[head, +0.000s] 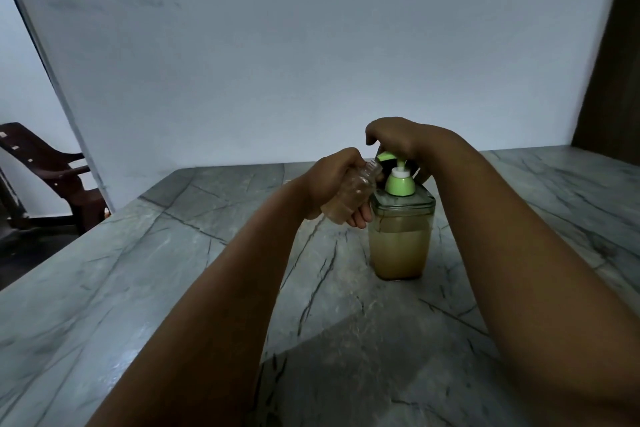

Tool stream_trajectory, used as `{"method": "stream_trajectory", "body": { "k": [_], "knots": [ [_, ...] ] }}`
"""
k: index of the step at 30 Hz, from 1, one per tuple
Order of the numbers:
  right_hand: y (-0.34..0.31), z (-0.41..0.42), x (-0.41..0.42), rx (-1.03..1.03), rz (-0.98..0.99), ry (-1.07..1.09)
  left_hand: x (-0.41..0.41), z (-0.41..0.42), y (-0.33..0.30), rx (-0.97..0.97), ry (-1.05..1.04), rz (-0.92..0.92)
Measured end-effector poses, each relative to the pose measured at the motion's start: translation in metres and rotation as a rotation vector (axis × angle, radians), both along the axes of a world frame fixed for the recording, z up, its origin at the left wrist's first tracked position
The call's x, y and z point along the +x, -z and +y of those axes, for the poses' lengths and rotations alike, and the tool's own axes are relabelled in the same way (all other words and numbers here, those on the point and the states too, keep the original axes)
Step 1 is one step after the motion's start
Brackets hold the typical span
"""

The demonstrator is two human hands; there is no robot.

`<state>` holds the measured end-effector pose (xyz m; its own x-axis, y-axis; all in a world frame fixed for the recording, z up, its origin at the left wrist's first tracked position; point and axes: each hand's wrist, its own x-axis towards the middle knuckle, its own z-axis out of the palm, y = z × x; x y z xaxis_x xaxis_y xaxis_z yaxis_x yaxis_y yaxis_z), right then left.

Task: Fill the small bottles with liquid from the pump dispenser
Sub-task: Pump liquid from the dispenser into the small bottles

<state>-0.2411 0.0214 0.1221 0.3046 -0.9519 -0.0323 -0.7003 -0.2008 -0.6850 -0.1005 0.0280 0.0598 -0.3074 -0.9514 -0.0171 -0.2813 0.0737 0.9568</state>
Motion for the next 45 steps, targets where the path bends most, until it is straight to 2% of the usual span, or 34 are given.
{"method": "stream_trajectory", "body": {
  "k": [7, 12, 18, 24, 35, 43, 45],
  "knots": [
    [0.005, -0.002, 0.004, -0.011, 0.109, -0.026, -0.001, 0.0, 0.002, 0.005, 0.023, 0.042],
    [0.007, -0.003, 0.005, -0.014, 0.114, -0.004, 0.0, -0.001, 0.003, 0.015, 0.027, 0.036],
    [-0.002, -0.007, 0.0, 0.01, -0.011, 0.011, 0.001, -0.004, 0.0, 0.044, 0.047, 0.047],
    [-0.005, -0.004, -0.003, 0.008, 0.083, 0.03, 0.002, -0.004, -0.003, 0.03, 0.054, 0.056],
    [0.001, 0.004, 0.0, -0.031, 0.135, 0.018, 0.002, -0.004, -0.001, 0.021, 0.027, 0.031],
    [-0.002, 0.002, 0.002, -0.053, -0.023, 0.066, 0.002, -0.004, 0.0, 0.037, 0.039, 0.052],
    [-0.001, 0.001, 0.002, -0.014, 0.001, 0.043, 0.002, -0.004, 0.0, 0.03, 0.041, 0.049]
  ]
}}
